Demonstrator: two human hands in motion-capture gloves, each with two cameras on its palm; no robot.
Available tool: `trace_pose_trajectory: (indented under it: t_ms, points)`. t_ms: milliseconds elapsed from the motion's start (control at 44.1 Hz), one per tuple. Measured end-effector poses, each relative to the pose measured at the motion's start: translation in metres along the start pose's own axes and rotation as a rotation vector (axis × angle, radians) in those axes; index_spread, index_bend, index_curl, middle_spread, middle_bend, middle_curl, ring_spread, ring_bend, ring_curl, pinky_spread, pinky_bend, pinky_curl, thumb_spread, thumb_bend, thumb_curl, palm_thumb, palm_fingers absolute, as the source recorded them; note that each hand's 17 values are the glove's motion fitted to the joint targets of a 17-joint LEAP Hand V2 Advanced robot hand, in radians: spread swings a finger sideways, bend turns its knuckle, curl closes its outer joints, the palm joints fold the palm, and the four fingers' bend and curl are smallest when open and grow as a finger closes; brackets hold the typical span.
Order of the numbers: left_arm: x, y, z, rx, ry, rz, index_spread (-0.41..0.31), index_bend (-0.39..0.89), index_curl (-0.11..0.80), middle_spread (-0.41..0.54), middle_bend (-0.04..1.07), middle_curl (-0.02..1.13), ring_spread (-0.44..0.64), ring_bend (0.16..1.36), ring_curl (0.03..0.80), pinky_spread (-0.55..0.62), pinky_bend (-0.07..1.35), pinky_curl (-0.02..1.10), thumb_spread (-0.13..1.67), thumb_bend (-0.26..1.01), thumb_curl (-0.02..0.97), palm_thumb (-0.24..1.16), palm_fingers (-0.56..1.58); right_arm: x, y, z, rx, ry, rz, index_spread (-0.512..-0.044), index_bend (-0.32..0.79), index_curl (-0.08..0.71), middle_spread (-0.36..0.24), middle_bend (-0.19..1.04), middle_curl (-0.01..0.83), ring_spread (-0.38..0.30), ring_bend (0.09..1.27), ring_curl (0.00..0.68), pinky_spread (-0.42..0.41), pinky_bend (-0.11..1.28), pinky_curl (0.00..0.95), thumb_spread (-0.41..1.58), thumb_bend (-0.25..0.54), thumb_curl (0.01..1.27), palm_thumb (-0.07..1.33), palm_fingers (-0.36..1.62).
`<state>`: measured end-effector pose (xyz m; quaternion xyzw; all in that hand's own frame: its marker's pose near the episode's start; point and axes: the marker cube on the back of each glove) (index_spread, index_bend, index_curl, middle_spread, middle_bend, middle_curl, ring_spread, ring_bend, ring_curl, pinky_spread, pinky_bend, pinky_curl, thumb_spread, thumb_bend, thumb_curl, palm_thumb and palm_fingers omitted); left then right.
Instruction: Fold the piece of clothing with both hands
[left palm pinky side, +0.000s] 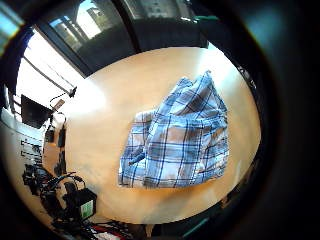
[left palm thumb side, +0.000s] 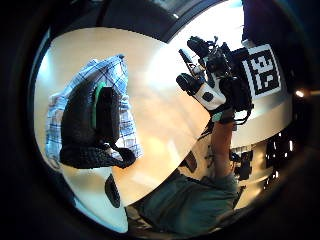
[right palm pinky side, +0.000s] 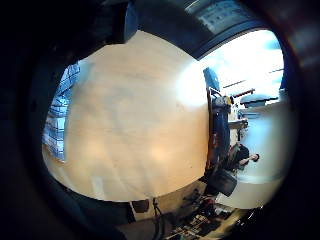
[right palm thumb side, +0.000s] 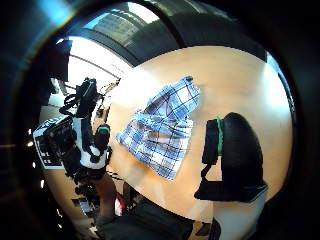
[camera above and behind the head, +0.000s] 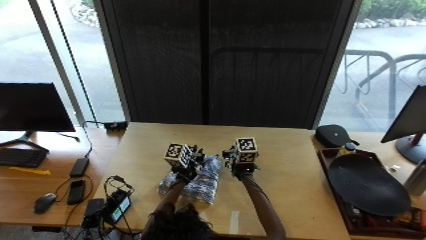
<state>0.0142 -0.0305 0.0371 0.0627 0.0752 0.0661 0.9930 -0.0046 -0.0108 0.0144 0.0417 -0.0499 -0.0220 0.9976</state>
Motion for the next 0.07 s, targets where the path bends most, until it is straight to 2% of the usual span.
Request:
trace_pose_trajectory:
  t_ms: [45, 68]
  points:
    - [0.008, 0.0043, -0.003, -0.006, 0.057, 0.016, -0.128, 0.19, 0.427, 0.054, 0.16, 0.32, 0.32, 0.44, 0.299, 0.36, 0.41, 0.33, 1.32, -0.01, 0.317, 0.44, 0.31, -0.0028, 0.0047, -0.0026, -0.008, -0.007, 0.001, -0.31, 0.15, 0.31, 0.012, 0.16, 0.269, 0.113, 0.32, 0.302, 0.239, 0.7, 0.356, 1.37, 0.089, 0.41, 0.69, 0.24]
    - [0.0081, 0.0078, -0.0052, -0.021, 0.035, -0.005, -0.128, 0.19, 0.427, 0.054, 0.16, 0.32, 0.32, 0.44, 0.299, 0.36, 0.41, 0.33, 1.32, -0.01, 0.317, 0.44, 0.31, -0.0043, 0.0065, -0.0037, -0.009, -0.009, 0.0, -0.31, 0.15, 0.31, 0.012, 0.16, 0.269, 0.113, 0.32, 0.303, 0.239, 0.7, 0.356, 1.37, 0.087, 0.41, 0.69, 0.24]
